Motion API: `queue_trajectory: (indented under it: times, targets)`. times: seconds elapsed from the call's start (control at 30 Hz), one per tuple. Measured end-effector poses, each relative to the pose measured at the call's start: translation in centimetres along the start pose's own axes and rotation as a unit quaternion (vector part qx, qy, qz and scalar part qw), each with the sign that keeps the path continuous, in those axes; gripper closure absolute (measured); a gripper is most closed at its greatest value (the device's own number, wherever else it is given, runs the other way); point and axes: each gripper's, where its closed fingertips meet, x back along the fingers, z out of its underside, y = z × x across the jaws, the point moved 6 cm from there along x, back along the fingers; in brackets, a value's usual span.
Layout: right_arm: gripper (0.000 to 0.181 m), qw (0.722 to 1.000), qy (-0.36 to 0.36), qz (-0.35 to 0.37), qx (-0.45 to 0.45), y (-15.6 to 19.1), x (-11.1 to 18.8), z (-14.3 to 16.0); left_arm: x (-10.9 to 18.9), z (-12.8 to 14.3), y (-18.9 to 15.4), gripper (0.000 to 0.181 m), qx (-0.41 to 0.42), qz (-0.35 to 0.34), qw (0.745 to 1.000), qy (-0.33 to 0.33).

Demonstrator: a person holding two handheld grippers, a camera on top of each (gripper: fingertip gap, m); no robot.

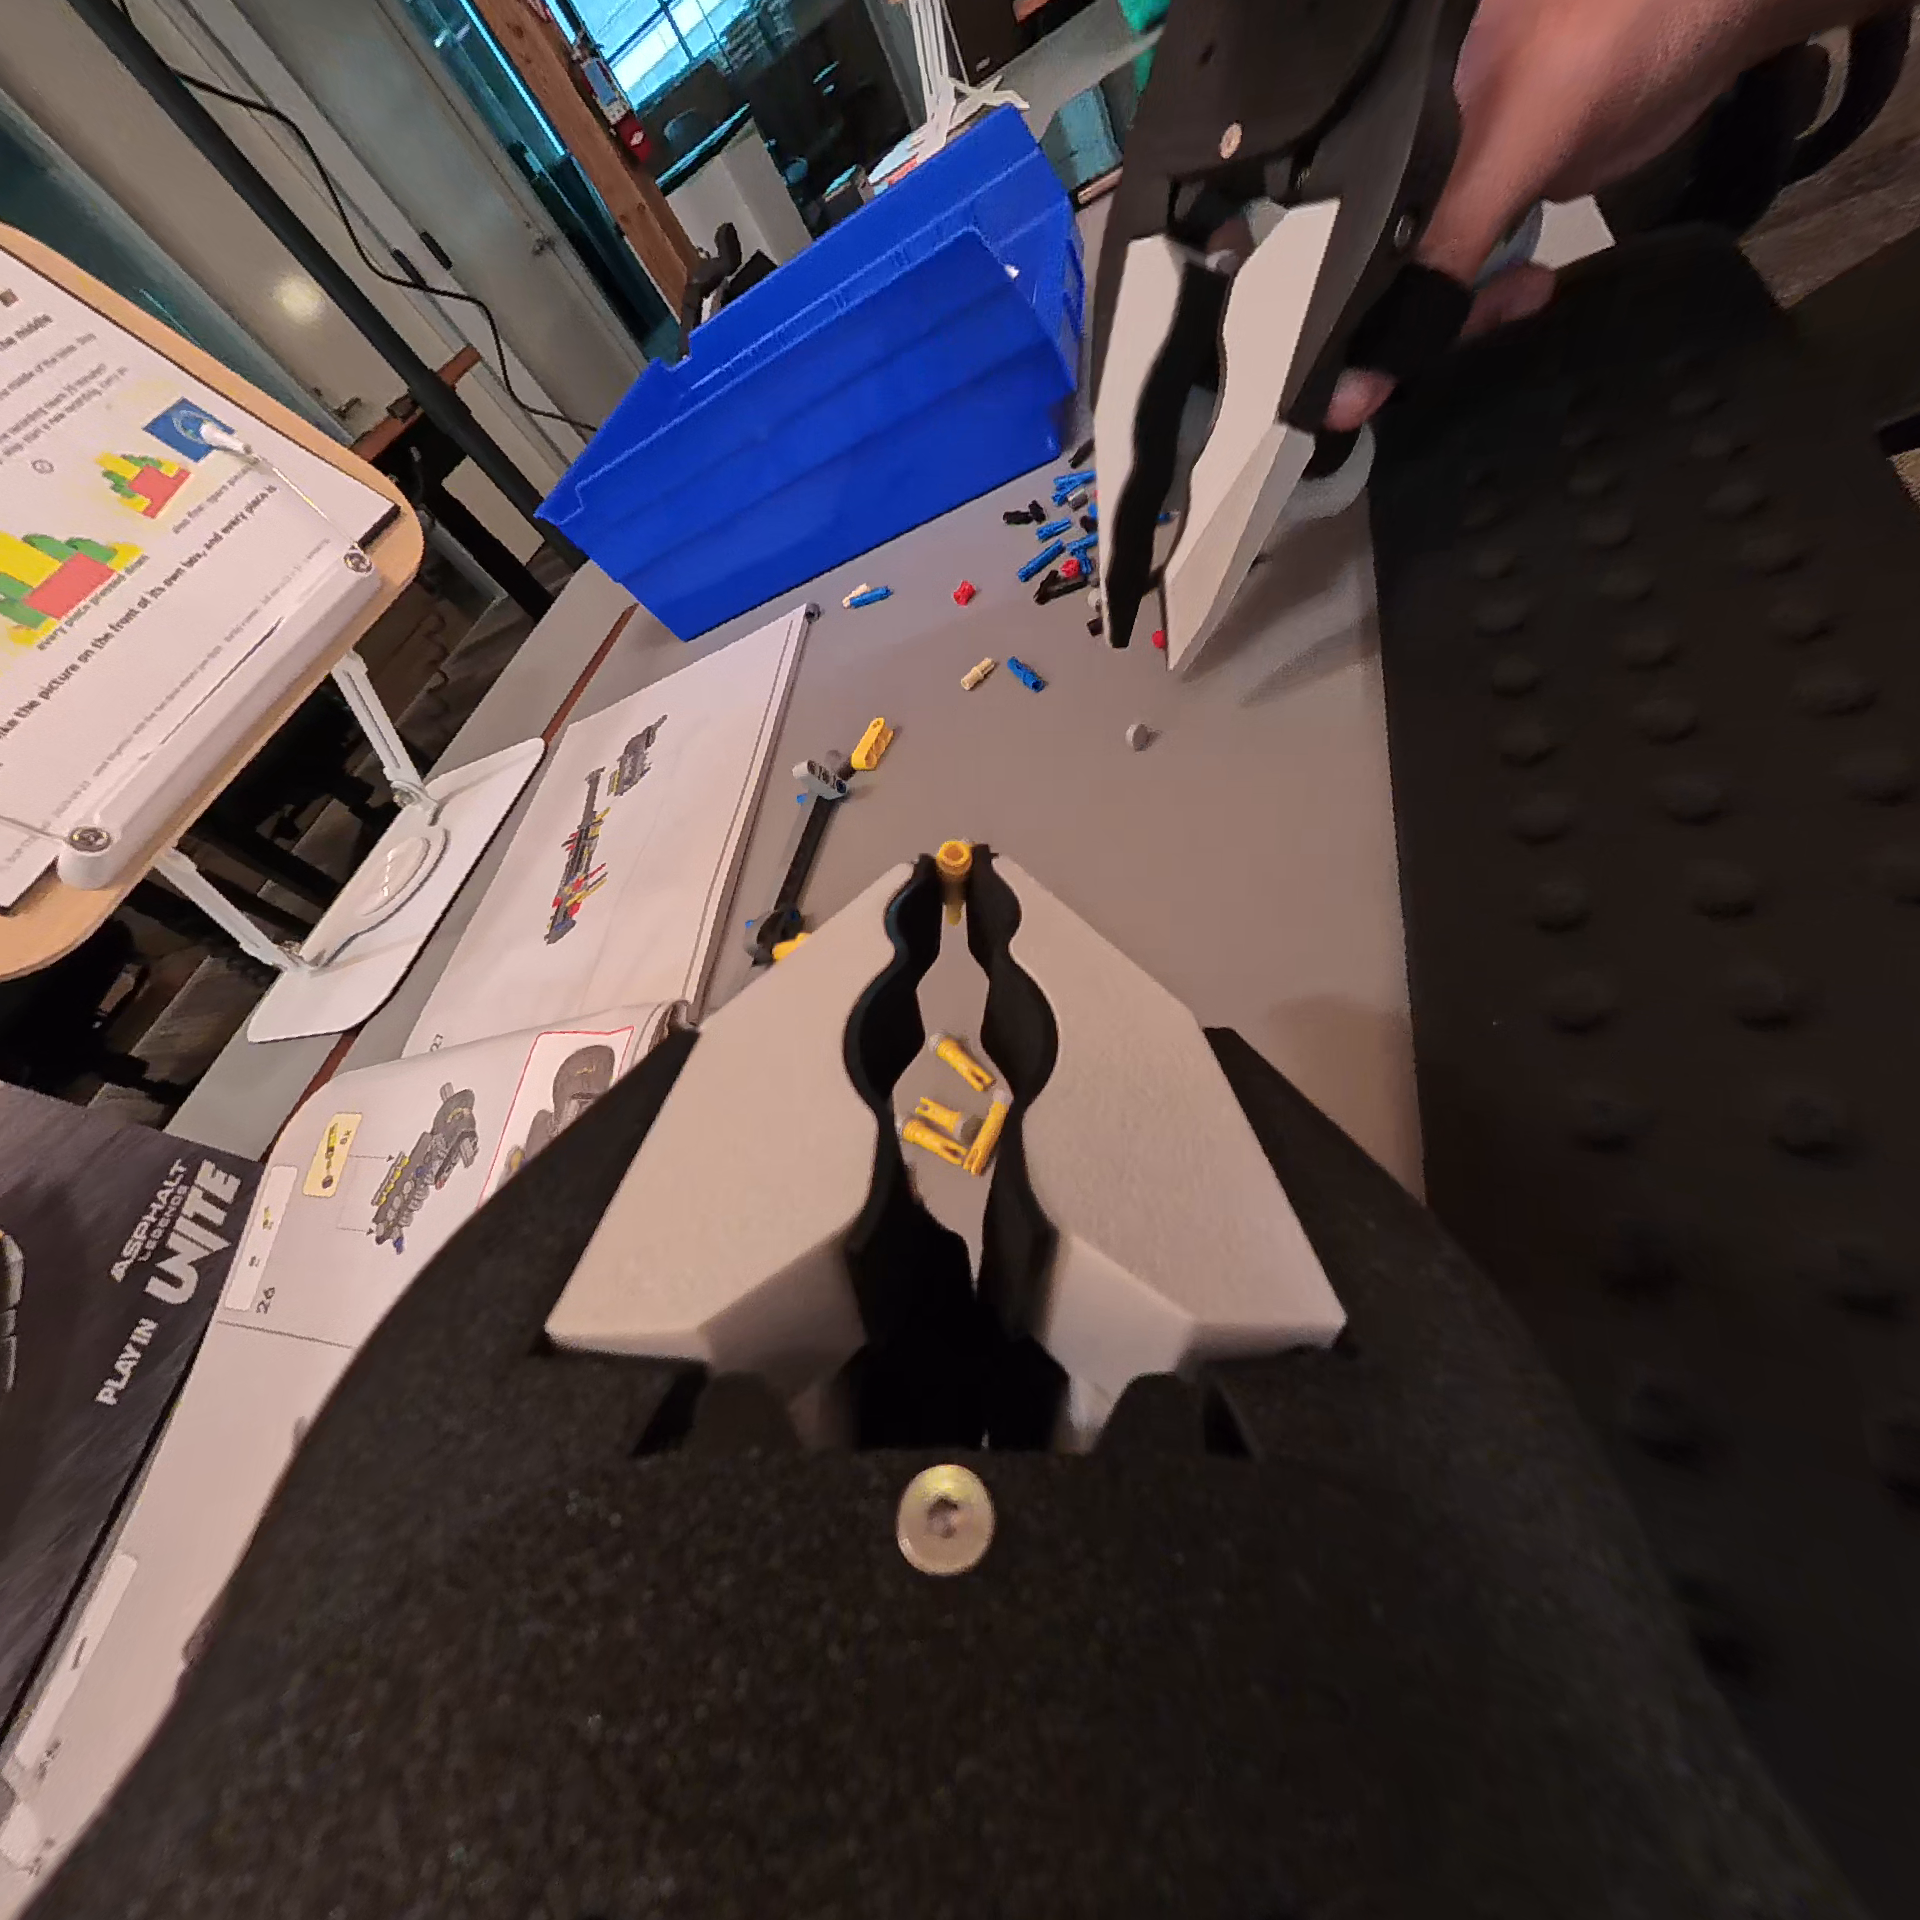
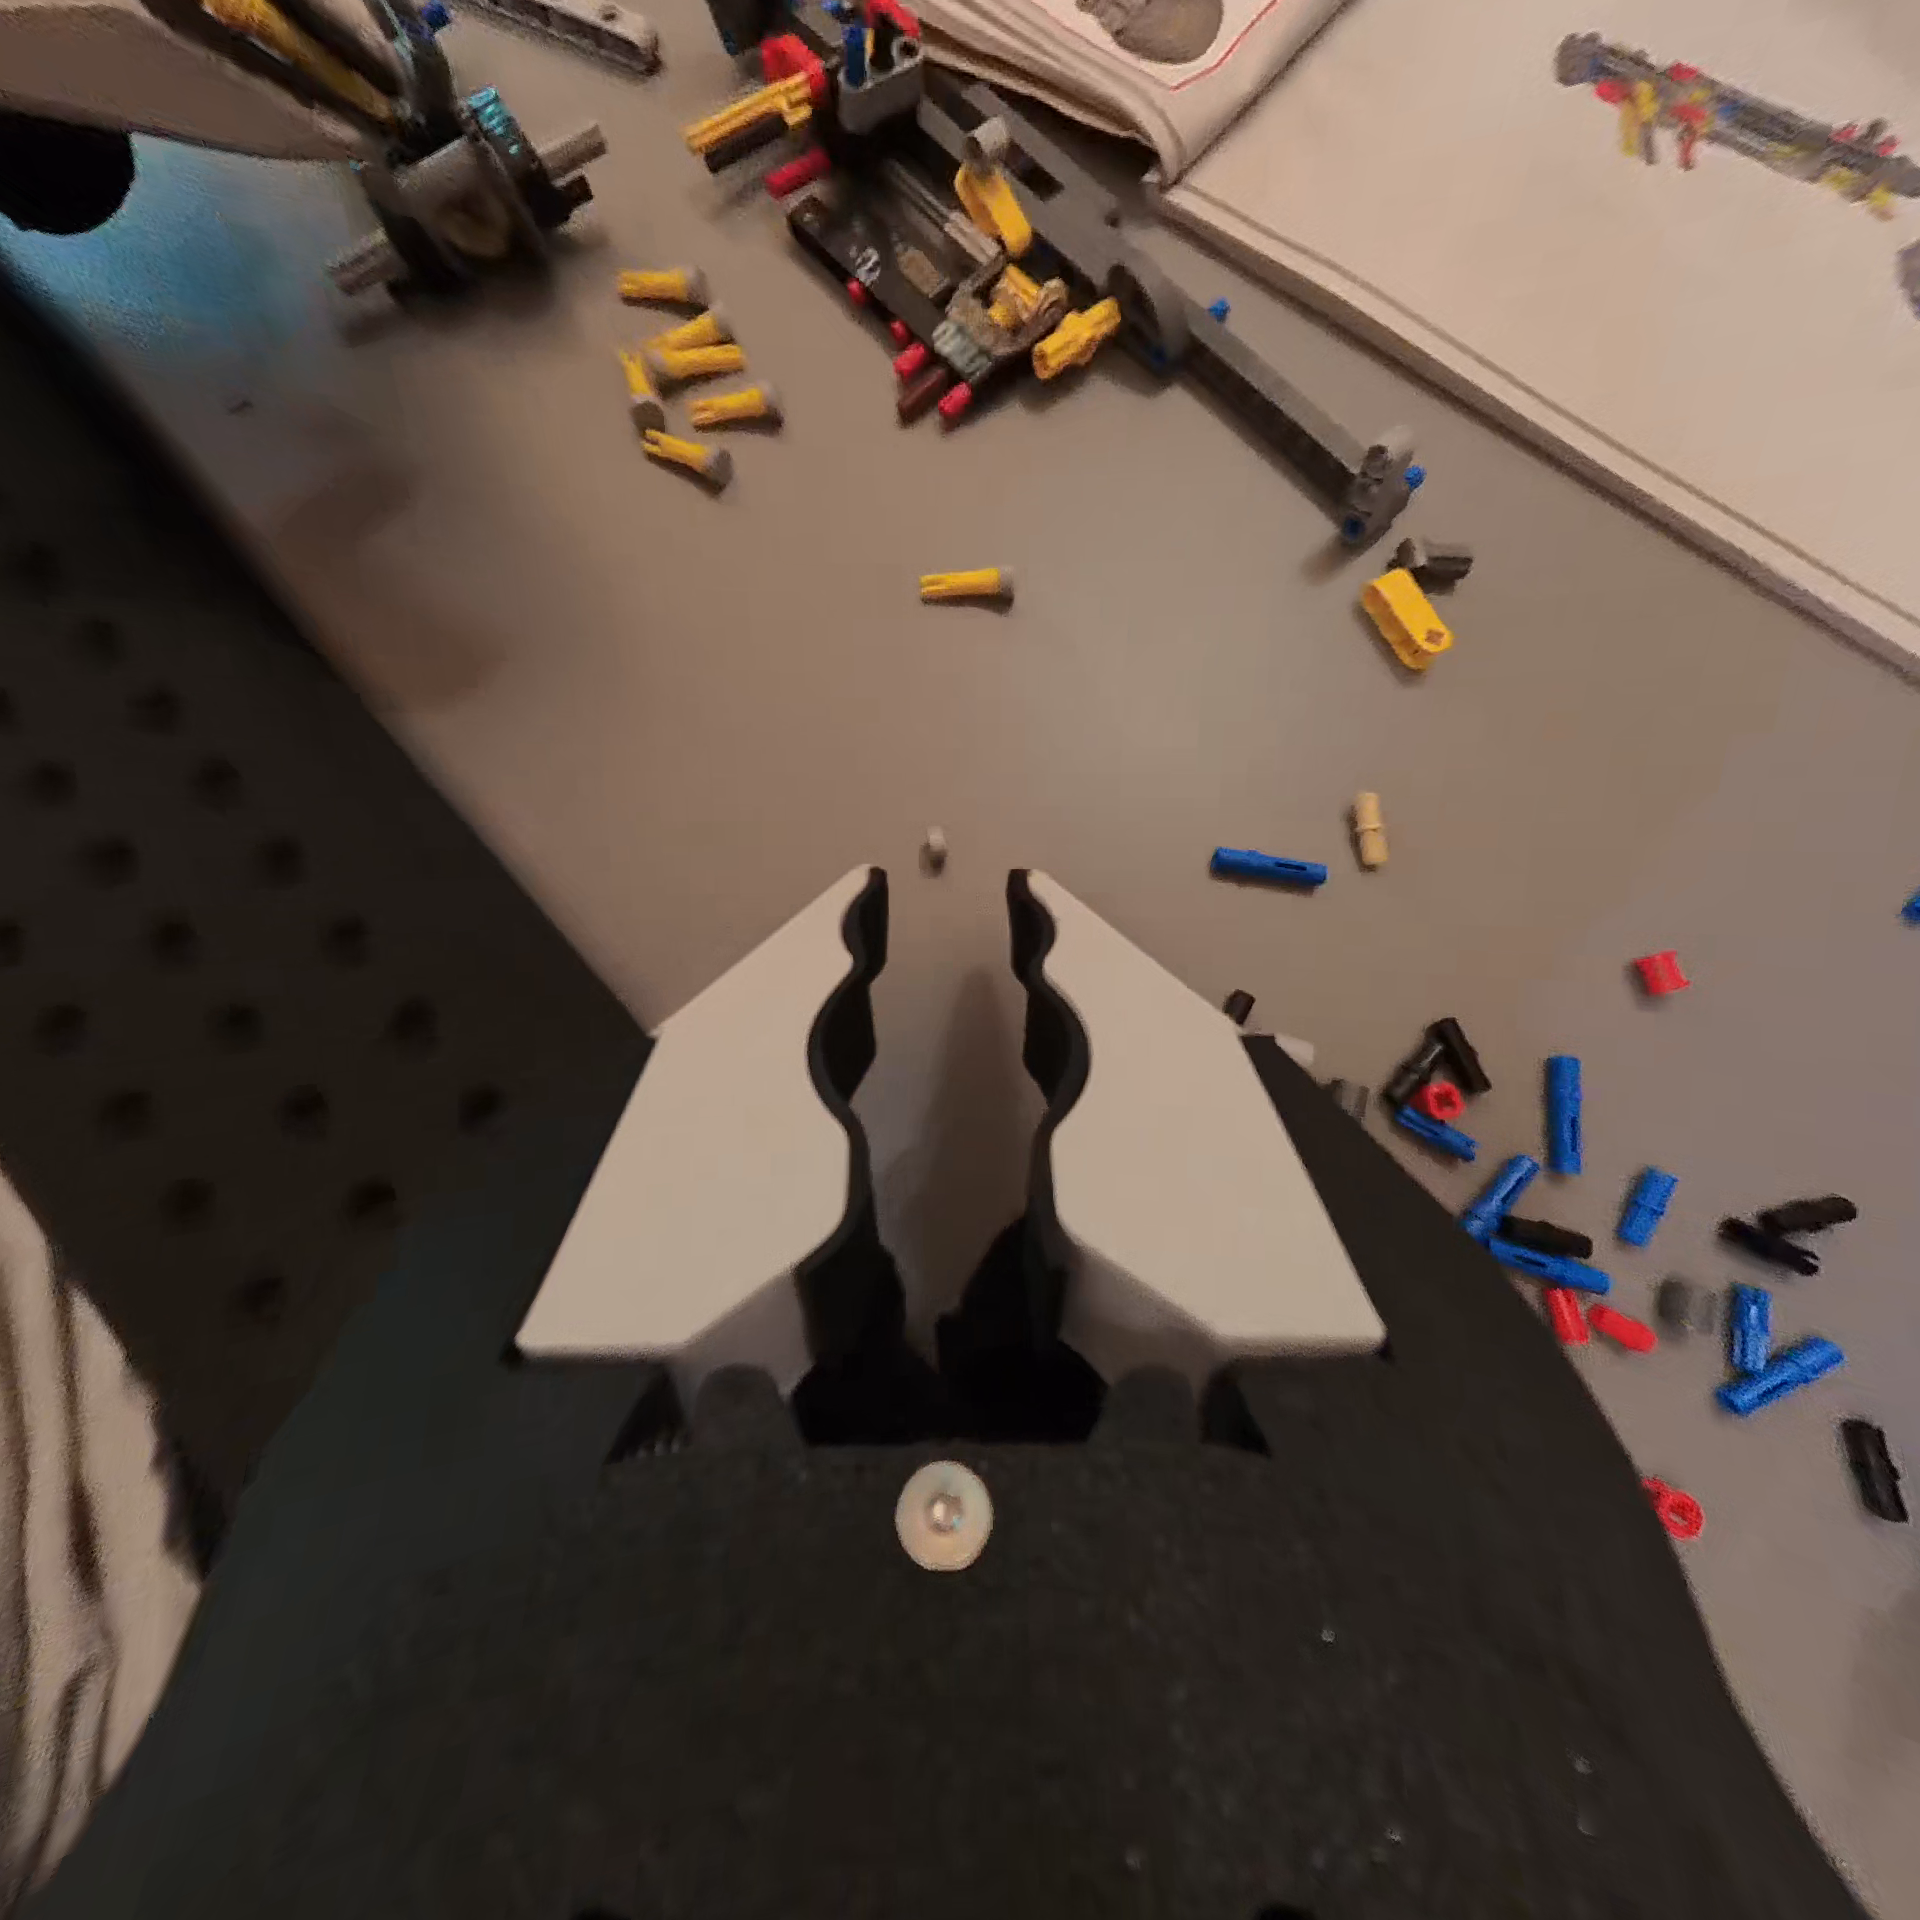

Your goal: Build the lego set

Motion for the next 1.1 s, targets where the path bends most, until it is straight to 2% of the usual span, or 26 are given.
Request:
queue_trajectory:
  times: [0.07,0.2,0.3,0.47,0.53,0.6,0.67,0.77,0.87,0.93,1.1]
  targets:
    - [0.162,1.0,-0.018,0.008,0.001,0.1,-0.6,-0.2,0.0,-0.1,-0.1,0.178,-0.004,0.001,1.0,-0.002]
    - [0.156,1.0,0.006,-0.014,0.016,0.5,-2.4,-0.7,0.1,-0.2,-0.2,0.178,-0.008,0.0,1.0,-0.003]
    - [0.163,0.999,0.029,-0.007,0.036,0.1,-2.9,-0.7,0.2,-0.2,-0.1,0.178,-0.011,-0.005,1.0,-0.003]
    - [0.161,0.999,0.0,-0.039,0.022,0.6,-1.5,-1.2,0.4,-0.3,0.1,0.178,-0.012,-0.008,1.0,-0.004]
    - [0.16,0.997,-0.033,-0.075,0.014,1.7,-0.9,-2.1,0.3,-0.2,0.0,0.178,-0.014,-0.008,1.0,-0.001]
    - [0.16,0.988,-0.093,-0.125,-0.005,3.7,-0.6,-4.3,0.2,-0.3,-0.1,0.178,-0.017,-0.009,1.0,-0.001]
    - [0.159,0.967,-0.156,-0.187,-0.068,5.8,-0.8,-7.0,0.2,-0.5,-0.3,0.178,-0.022,-0.01,1.0,-0.005]
    - [0.143,0.934,-0.191,-0.262,-0.148,7.6,-1.8,-9.0,0.3,-0.6,-0.3,0.178,-0.038,-0.022,0.999,-0.002]
    - [0.146,0.923,-0.208,-0.264,-0.187,7.0,-2.2,-9.3,0.4,-0.7,-0.2,0.178,-0.057,-0.036,0.998,0.001]
    - [0.148,0.926,-0.214,-0.25,-0.185,7.0,-2.0,-9.4,0.3,-0.7,-0.3,0.178,-0.068,-0.045,0.997,0.011]
    - [0.151,0.961,-0.186,-0.167,-0.114,7.0,-2.2,-9.2,0.2,-0.9,-0.9,0.179,-0.102,-0.053,0.993,0.019]
